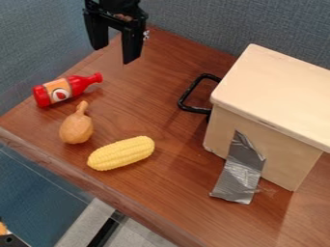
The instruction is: Open the drawer
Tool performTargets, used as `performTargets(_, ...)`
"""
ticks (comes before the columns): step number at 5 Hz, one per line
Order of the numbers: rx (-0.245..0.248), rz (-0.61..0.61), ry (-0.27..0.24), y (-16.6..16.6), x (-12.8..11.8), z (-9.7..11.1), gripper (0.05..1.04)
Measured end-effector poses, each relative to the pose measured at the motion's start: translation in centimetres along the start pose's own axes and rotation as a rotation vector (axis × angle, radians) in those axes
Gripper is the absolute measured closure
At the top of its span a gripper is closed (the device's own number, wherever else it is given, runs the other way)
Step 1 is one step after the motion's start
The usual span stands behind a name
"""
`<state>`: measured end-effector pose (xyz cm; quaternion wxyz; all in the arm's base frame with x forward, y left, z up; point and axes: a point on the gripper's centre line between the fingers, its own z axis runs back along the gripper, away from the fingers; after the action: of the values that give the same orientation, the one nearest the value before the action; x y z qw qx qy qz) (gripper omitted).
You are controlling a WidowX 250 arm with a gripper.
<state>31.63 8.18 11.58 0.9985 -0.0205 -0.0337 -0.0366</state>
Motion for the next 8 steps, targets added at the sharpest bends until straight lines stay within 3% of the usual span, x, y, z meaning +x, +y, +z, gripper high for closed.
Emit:
performTargets(1, -0.015, 0.0, 0.032, -0.1, -0.1, -1.2, 0.083)
performTargets(3, -0.066, -0.092, 0.048, -2.9, 2.1, -3.1, 0.083)
performTargets(4, -0.047, -0.129, 0.0, -4.9, 3.9, -3.1, 0.083)
performTargets(5, 0.029, -0.093, -0.061, -6.3, 5.4, -3.3, 0.083)
performTargets(7, 0.158, 0.127, -0.155, -7.2, 6.2, -4.5, 0.083)
performTargets(8, 0.162, 0.186, -0.171, -7.2, 6.3, -4.4, 0.083)
